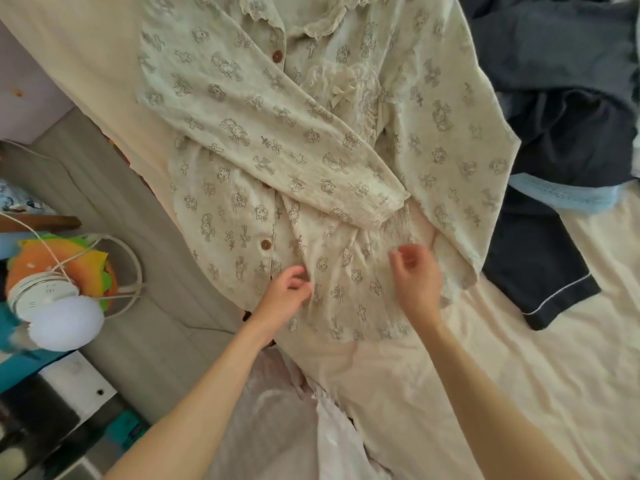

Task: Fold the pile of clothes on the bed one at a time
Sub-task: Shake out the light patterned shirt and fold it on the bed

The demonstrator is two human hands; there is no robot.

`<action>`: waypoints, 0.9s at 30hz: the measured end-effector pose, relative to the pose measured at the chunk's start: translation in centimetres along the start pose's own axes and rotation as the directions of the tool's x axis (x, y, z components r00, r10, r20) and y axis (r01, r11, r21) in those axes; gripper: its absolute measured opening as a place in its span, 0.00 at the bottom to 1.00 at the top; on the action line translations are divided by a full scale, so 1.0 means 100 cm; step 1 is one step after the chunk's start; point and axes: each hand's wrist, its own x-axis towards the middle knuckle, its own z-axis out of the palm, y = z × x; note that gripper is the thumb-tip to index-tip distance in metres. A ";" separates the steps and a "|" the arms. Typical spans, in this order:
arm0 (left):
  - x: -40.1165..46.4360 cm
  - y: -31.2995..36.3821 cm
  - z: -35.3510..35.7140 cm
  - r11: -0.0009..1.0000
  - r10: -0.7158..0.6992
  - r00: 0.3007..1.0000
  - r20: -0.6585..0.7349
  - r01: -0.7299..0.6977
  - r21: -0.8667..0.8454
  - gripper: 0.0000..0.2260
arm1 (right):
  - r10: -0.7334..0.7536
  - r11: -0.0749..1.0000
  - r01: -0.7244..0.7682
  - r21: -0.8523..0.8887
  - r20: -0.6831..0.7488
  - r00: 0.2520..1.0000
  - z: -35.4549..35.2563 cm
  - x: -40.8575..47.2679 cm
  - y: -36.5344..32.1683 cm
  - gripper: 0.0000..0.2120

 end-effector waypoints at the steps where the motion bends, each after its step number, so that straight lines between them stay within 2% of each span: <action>1: 0.000 0.000 0.008 0.999 0.021 1.000 0.020 -0.022 0.045 0.20 | -0.058 0.989 0.058 -0.134 0.009 0.998 0.003 -0.017 0.010 0.11; 3: 0.000 -0.001 0.022 0.983 0.083 0.996 0.038 -0.088 0.158 0.19 | -0.135 0.939 0.131 -0.318 0.011 0.991 0.005 -0.045 0.030 0.14; 5: 0.000 -0.006 0.030 0.958 0.133 0.991 0.011 -0.131 0.255 0.18 | -0.147 0.902 0.126 -0.413 -0.019 0.989 0.004 -0.060 0.047 0.15; 7: -0.003 -0.017 0.034 0.952 0.161 0.985 -0.062 -0.139 0.274 0.16 | -0.143 0.882 0.112 -0.459 -0.033 0.989 0.002 -0.067 0.057 0.15; 10: -0.006 -0.032 0.035 0.950 0.172 0.978 -0.118 -0.133 0.283 0.13 | -0.181 0.881 0.139 -0.453 -0.052 0.982 0.003 -0.065 0.055 0.09; 13: -0.008 -0.043 0.035 0.951 0.150 0.980 -0.133 -0.106 0.291 0.11 | -0.043 0.948 0.007 -0.318 -0.108 0.993 0.004 -0.060 0.043 0.07; 15: -0.008 -0.045 0.037 0.953 0.152 0.976 -0.155 -0.103 0.287 0.10 | 0.050 0.987 -0.069 -0.145 -0.130 0.990 -0.003 -0.059 0.038 0.07; 17: -0.010 -0.042 0.041 0.945 0.182 0.970 -0.163 -0.127 0.301 0.11 | 0.098 0.993 -0.089 0.076 -0.123 0.988 -0.014 -0.061 0.038 0.07; 19: -0.011 -0.038 0.046 0.929 0.230 0.960 -0.160 -0.168 0.330 0.12 | 0.110 0.977 -0.081 0.196 -0.146 0.983 -0.028 -0.062 0.043 0.10; 21: -0.014 -0.033 0.052 0.910 0.271 0.950 -0.158 -0.199 0.364 0.13 | 0.147 0.963 -0.097 0.250 -0.189 0.971 -0.042 -0.057 0.053 0.10; 24: -0.019 -0.029 0.057 0.875 0.323 0.935 -0.144 -0.238 0.421 0.15 | 0.274 0.934 -0.201 0.295 -0.231 0.934 -0.056 -0.040 0.070 0.05; 27: -0.022 -0.026 0.056 0.837 0.388 0.910 -0.146 -0.282 0.469 0.14 | 0.346 0.918 -0.272 0.287 -0.252 0.904 -0.065 -0.019 0.084 0.06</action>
